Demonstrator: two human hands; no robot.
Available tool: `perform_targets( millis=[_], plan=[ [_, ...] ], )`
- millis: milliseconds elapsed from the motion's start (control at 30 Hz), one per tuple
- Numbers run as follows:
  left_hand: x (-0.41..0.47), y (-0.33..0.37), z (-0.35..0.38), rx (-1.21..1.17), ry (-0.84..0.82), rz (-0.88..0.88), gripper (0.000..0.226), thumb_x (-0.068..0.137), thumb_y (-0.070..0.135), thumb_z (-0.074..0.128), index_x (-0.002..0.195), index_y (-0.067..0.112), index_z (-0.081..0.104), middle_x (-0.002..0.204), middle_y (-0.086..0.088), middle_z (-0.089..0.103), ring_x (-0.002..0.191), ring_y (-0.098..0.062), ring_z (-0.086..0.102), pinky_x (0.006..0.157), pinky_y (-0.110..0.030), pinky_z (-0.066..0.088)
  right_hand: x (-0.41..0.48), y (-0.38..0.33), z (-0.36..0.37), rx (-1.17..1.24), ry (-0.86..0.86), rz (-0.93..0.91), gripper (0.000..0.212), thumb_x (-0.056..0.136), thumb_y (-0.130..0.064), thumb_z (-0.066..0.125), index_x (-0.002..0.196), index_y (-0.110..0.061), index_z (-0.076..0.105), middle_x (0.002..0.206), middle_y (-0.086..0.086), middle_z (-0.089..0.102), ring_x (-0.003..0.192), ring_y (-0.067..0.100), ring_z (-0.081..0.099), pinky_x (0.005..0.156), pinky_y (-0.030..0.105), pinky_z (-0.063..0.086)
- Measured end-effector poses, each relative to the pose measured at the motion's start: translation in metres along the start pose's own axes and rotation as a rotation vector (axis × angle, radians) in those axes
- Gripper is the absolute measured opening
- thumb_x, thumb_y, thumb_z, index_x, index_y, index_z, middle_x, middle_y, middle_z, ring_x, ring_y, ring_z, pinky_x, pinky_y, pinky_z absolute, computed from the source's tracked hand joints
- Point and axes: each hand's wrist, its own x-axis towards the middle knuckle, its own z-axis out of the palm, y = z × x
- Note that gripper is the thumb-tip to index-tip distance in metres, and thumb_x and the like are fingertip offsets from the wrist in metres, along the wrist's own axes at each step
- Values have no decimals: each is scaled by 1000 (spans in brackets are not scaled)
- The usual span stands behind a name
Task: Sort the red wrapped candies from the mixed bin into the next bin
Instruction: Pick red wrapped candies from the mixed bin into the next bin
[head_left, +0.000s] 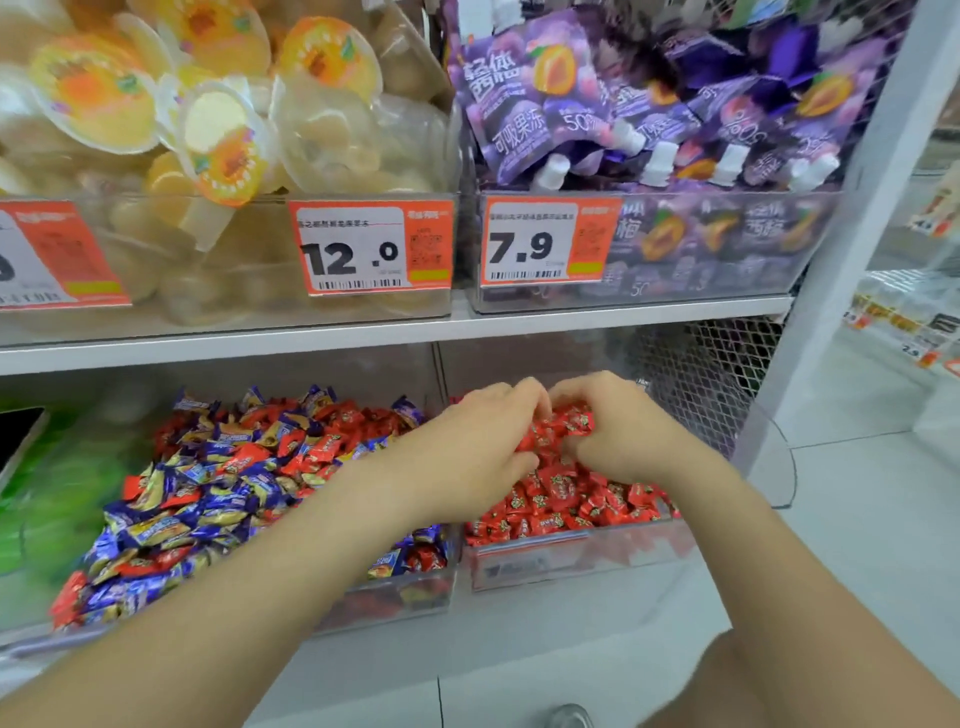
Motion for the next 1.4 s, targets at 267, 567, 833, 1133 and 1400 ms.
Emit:
perform_targets(
  millis=[267,567,833,1133,1400],
  plan=[
    [1,-27,-11,232,222,102,27,103,54,44,114,35,61,95,12,64,95,-15,59,84,-39,47,-9,-35,14,138,228,157,23,86,-14,62,104,-25,72,87,-4,72,92,20,68,83,28,53],
    [-92,-124,-30,71,116,-282,14,96,20,65,98,33,69,82,16,69,77,0,65,77,-26,54,-5,-126,51,-83,-25,-257,37,89,0,59,109,-27,75,100,0,72,88,19,69,77,35,59],
    [-93,-158,-27,155,-45,-294,48,89,24,80,134,27,62,127,10,63,120,-11,56,103,-31,49,33,-178,92,-356,-140,-221,24,92,10,59,105,-9,52,94,9,44,93,37,59,72,40,42],
    [-84,-184,-14,255,-133,-316,34,88,47,80,117,38,66,109,11,63,104,-16,61,82,-37,53,81,-162,124,-318,-258,-48,38,87,1,71,123,-9,66,122,17,66,108,38,68,89,45,60],
    [-89,-182,-16,296,-134,-304,29,95,12,55,114,31,66,104,11,65,106,-18,60,95,-41,51,83,-158,101,10,-313,-92,35,94,1,47,107,-20,72,106,-2,66,79,9,60,57,15,43]
  ],
)
